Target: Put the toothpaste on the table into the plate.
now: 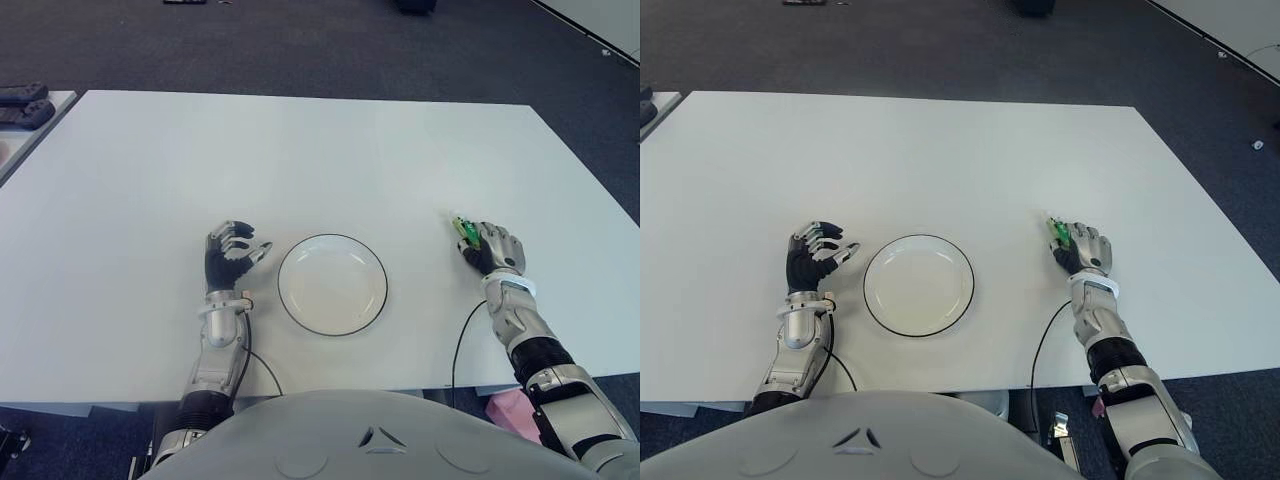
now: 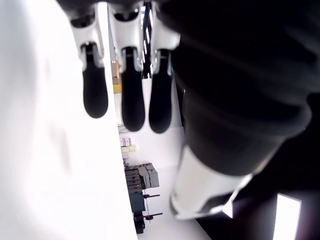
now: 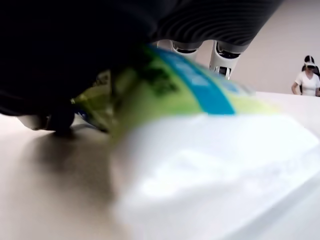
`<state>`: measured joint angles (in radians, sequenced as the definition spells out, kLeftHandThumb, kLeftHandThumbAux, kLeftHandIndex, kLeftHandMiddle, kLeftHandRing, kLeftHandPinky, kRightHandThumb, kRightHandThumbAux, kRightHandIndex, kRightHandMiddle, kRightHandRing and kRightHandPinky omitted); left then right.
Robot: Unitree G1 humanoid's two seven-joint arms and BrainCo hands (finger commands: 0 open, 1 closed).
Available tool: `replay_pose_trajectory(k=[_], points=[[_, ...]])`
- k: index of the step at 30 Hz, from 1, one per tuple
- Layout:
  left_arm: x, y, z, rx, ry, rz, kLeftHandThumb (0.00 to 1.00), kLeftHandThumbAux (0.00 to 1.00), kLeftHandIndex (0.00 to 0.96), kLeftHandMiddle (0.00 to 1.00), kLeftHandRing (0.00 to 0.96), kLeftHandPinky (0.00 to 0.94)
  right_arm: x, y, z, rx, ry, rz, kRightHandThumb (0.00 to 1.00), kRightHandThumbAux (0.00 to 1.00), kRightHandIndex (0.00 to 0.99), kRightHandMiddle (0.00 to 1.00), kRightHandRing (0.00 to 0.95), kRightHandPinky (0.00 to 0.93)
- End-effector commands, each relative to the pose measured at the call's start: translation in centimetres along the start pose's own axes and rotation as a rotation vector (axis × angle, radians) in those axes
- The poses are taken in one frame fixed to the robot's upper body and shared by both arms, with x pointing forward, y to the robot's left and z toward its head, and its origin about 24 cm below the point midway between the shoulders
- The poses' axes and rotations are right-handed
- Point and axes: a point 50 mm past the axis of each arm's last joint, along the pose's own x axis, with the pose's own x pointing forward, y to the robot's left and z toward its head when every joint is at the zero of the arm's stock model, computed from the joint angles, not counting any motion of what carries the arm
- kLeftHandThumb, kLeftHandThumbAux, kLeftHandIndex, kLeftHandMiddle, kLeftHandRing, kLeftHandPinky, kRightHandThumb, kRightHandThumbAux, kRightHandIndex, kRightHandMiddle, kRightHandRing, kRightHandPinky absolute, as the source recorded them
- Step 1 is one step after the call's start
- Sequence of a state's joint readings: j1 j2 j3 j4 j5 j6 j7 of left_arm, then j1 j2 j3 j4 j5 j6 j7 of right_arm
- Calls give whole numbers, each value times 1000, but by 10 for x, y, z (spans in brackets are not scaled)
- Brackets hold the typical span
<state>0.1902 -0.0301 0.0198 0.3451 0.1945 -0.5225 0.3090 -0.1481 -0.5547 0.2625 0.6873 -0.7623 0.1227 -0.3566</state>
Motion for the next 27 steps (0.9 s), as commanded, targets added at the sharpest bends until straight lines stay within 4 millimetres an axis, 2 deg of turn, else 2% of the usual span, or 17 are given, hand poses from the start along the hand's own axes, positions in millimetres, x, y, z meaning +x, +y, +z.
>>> replay_pose_trajectory(k=[1,9,15,18,20,23,27], points=[[-12,3,-14,15,63,-13,5,998,483,489,504,513,-33,57,-11,75,60,232,758,472,260,312,370,451],[-12,4,-13,11,71,-8,1,998,489,488,503,513,-34,58,-9,169,59,138,819,471,344,387,442,500],[-12,4,-12,8,64,-3,26,998,485,469,490,512,-34,57,-9,197,59,99,827,480,400,431,479,517],[-13,4,-12,6,63,-1,44,998,485,468,489,516,-34,57,-9,203,60,90,761,628,418,447,498,544],[-13,5,-12,9,63,0,48,998,485,471,492,519,-34,57,-9,213,65,82,745,663,424,459,516,563],[-13,5,-11,13,61,-3,49,998,486,476,498,526,-33,56,-9,228,74,72,734,688,429,481,547,589],[-13,6,-11,11,61,-15,29,998,486,489,514,531,-33,56,-9,238,86,62,824,675,439,473,612,633]])
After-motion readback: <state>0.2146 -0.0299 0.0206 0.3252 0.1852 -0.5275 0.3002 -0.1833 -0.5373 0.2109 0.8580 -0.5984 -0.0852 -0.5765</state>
